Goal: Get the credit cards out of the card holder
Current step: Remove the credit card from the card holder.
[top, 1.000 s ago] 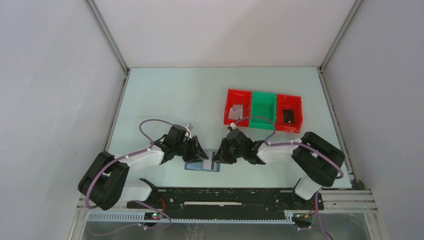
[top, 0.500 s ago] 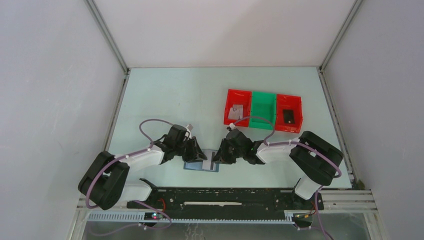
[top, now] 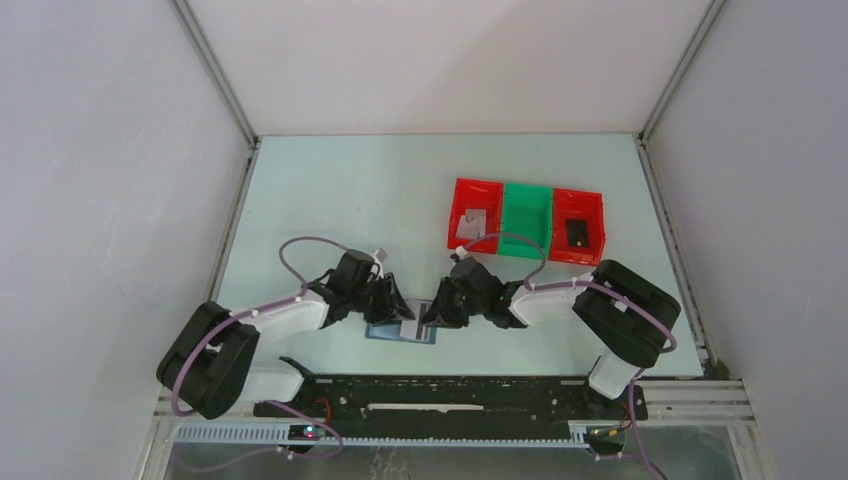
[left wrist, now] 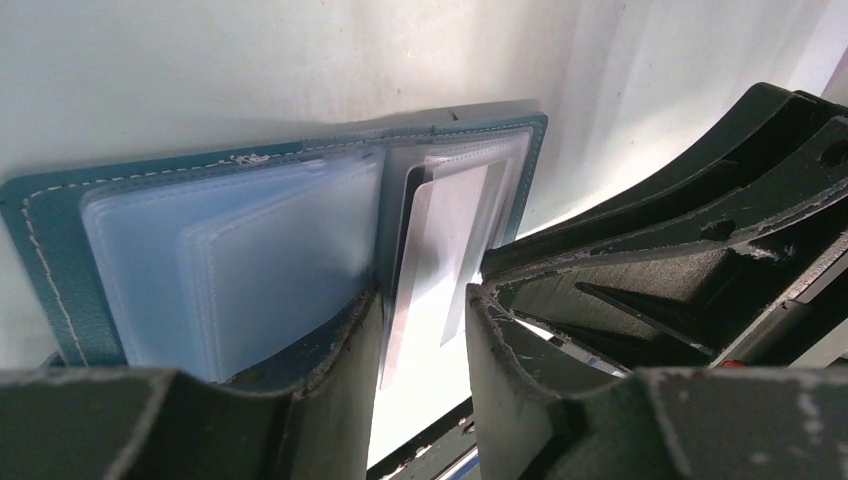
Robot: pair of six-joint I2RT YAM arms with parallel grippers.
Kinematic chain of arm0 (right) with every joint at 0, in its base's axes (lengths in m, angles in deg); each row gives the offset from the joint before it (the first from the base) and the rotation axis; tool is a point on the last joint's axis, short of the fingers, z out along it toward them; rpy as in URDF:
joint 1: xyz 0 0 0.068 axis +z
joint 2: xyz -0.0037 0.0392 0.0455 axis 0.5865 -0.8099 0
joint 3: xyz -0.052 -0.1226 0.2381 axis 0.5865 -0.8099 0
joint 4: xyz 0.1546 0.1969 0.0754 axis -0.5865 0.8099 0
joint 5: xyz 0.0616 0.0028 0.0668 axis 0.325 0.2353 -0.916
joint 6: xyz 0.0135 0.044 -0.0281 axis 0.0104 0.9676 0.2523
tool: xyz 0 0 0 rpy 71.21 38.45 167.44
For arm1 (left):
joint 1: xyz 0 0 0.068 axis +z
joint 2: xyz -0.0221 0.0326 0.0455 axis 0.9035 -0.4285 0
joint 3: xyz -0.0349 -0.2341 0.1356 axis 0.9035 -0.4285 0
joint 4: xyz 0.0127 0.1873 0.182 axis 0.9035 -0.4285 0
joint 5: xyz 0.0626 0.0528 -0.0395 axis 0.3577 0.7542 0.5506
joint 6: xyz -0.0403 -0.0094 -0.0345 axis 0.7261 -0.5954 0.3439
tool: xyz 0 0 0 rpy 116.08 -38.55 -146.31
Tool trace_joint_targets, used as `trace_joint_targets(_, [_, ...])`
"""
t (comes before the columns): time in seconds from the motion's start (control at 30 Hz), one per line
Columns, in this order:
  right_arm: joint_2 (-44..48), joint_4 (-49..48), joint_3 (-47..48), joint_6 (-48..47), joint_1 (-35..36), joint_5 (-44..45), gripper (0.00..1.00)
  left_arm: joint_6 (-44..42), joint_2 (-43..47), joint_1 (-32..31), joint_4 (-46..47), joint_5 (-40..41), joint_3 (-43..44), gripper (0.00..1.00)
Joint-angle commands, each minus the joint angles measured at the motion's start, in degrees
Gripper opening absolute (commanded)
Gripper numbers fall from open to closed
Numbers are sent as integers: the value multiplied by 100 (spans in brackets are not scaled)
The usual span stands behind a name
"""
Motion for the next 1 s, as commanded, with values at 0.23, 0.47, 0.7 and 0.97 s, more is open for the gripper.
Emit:
trace_joint_targets(0.23, [-157,-2,108,-18,3,34,27,-68,203,24,389,-90,-275,26])
trace_joint_targets(0.47, [-166,44,106,-44,-20,50,27,-36,321,89,354,-128,-255,11])
trace_joint_targets(0.7, [-217,134,105,-62,-54,78,26,-49,356,138,334,-140,-265,10])
trace_joint_targets(0.97, [-242,130,102,-53,-73,69,26,-50,332,164,359,-130,-309,26])
